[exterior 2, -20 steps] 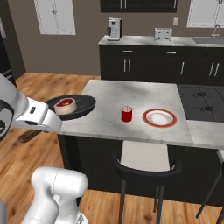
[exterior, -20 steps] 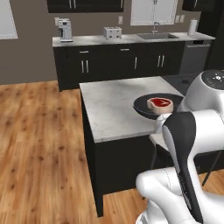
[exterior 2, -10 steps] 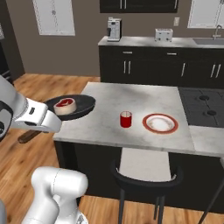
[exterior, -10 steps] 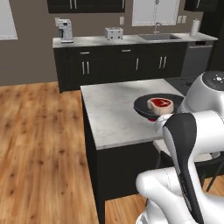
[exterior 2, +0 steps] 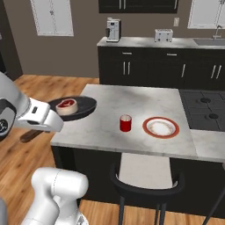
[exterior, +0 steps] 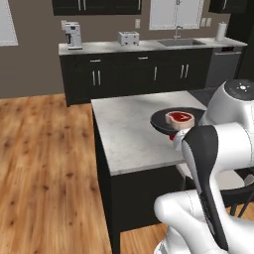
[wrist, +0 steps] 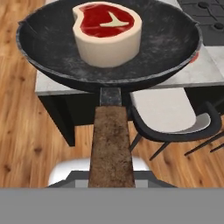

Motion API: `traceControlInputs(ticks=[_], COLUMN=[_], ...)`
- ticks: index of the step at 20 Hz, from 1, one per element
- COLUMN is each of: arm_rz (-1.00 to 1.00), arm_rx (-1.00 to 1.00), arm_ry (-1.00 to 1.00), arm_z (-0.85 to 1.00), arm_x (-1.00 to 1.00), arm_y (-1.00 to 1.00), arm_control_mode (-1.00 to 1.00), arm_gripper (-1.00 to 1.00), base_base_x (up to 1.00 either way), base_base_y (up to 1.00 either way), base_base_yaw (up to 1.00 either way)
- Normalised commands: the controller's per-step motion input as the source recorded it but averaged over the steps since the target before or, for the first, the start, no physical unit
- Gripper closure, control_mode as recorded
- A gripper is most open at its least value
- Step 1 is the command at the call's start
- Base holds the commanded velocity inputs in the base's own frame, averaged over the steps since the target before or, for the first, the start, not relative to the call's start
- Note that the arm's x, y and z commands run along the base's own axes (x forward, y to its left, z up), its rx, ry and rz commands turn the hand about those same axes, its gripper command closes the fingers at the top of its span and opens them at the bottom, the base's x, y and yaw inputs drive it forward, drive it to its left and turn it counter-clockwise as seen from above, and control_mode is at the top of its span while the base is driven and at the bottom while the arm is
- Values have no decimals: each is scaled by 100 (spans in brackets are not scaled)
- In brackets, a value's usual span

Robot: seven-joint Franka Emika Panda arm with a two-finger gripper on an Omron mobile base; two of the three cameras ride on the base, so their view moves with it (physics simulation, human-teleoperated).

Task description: Pick up the pan with the steak in it and place it on the dining table. Then place the steak on the plate.

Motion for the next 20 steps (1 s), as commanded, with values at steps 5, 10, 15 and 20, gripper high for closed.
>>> traceControlInputs(ticks=[5, 10, 15, 20], arm_rz=[4, 4, 5, 4], arm_rx=[-2, -4, -1, 0], arm_ry=[-1, 0, 0, 1], arm_z=[-48, -54, -44, -38], arm_x=[31, 45, 56, 75], arm_y=[0, 12, 10, 7], arm_control_mode=[-100, -100, -100, -100], arm_gripper=[100, 100, 100, 100], base_base_x=[0, 0, 0, 0], base_base_y=[0, 0, 0, 0], base_base_yaw=[0, 0, 0, 0])
